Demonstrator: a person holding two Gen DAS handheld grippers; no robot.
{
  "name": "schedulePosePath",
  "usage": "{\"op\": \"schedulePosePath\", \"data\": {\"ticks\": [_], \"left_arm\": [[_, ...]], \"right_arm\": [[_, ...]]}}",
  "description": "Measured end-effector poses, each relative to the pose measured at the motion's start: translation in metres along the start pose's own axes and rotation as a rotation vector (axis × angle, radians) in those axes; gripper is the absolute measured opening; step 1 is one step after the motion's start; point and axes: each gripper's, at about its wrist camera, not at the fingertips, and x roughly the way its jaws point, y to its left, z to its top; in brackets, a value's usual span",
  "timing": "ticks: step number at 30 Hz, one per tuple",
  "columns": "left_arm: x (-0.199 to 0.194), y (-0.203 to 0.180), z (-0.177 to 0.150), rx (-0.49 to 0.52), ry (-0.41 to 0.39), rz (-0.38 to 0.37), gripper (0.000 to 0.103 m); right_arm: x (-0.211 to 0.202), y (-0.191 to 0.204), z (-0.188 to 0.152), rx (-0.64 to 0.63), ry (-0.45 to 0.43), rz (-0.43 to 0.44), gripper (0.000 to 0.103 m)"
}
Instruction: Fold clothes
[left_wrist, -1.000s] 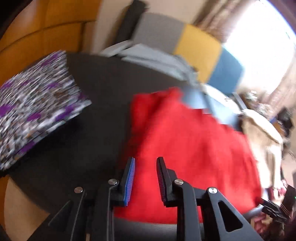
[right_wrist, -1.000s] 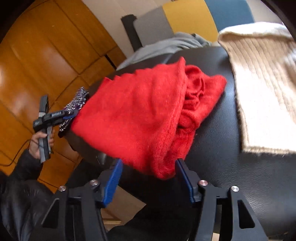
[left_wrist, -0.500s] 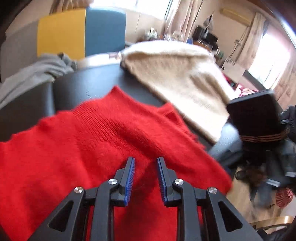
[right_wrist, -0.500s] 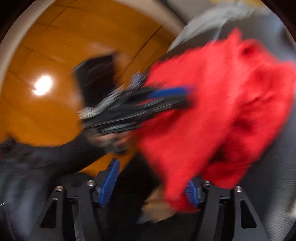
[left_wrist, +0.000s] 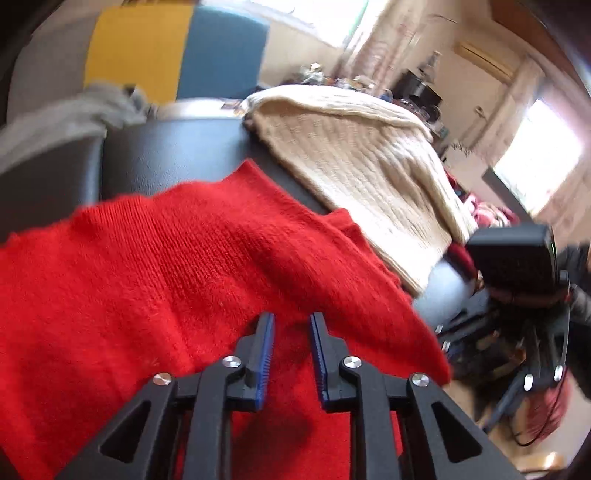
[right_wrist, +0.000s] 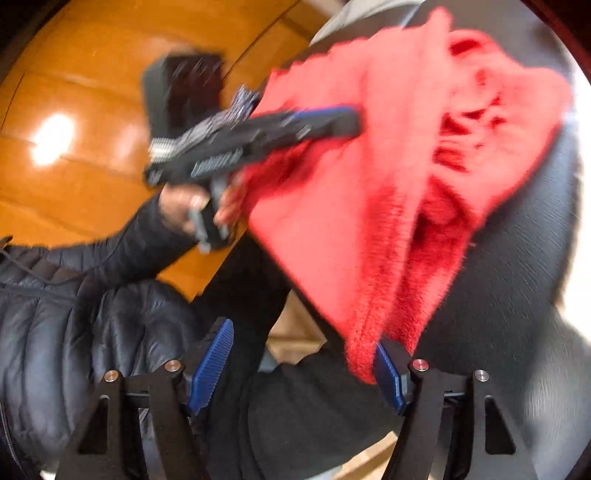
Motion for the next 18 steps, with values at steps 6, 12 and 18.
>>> {"op": "schedulePosePath", "data": {"ticks": [6, 12, 18], "left_arm": [[-0.033, 0.003, -0.025, 0.002, -0.04, 0.058, 0.025], [-0.055, 0.02, -0.04, -0.058, -0.071, 0.093, 0.026], [-0.071, 0.037, -0.056, -0.113, -0.097, 0.119, 0.026]], "right_arm": [[-0.058, 0.025, -0.002, 0.016, -0.289, -0.289, 0.073], [-0.05, 0.039, 0.071, -0.101, -0.441, -0.505, 0.071], [-0.026, 0.031, 0.116, -0.07, -0.426, -0.623, 0.021]]}}
